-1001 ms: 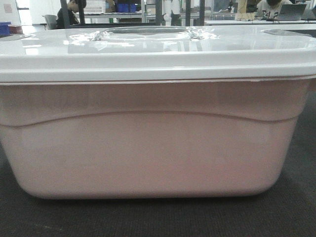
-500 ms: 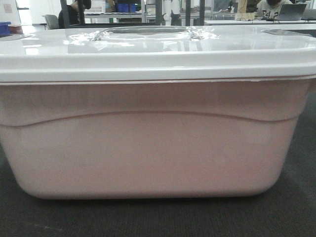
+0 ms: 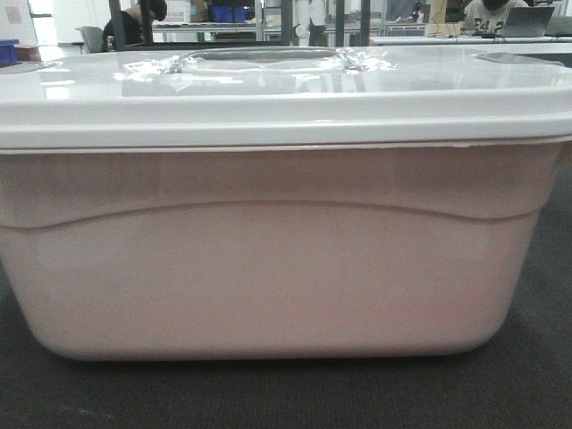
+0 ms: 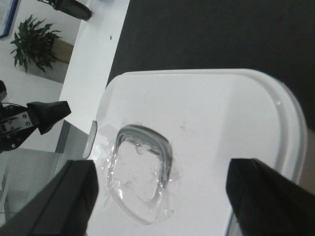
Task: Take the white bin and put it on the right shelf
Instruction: 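Position both grippers around the grey lid clips at the bin ends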
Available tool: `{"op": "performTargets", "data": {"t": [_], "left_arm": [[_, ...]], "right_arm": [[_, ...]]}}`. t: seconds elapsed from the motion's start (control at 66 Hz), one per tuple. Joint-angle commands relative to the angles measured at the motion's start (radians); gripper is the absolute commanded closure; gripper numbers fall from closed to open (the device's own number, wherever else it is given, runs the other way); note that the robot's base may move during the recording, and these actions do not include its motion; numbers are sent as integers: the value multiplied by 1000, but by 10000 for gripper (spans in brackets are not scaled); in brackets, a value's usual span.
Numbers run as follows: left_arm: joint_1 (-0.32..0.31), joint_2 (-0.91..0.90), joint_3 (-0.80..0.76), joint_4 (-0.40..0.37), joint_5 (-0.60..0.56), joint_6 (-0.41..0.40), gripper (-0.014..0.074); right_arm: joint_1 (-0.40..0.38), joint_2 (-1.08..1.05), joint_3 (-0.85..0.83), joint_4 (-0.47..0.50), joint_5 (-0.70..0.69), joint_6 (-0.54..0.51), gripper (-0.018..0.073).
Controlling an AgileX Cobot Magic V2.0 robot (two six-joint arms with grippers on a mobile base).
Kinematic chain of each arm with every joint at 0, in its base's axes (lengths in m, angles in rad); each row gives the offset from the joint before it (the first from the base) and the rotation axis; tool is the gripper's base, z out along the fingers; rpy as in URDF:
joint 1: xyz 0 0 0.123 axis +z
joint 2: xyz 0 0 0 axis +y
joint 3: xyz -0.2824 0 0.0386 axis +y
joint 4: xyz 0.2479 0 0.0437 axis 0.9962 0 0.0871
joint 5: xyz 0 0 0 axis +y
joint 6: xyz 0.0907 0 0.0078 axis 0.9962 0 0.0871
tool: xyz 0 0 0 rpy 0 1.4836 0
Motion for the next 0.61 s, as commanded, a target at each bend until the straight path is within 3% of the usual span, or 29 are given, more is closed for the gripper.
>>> {"op": "performTargets", "data": {"t": [0.0, 0.106, 0.258, 0.47, 0.591], "left_arm": [[54, -21, -35, -85, 20, 23, 209], [152, -19, -35, -87, 77, 56, 208], [298, 27, -35, -156, 306, 131, 209], [299, 67, -33, -103, 354, 180, 209], [276, 89, -8, -78, 359, 185, 209]], "right_arm": [[-51, -24, -34, 102, 39, -29, -72], [-102, -21, -34, 102, 83, -71, -72], [-115, -5, -29, 88, 137, -97, -72], [-115, 36, -29, -18, 137, -100, -72], [-111, 39, -13, -21, 137, -100, -72]]}}
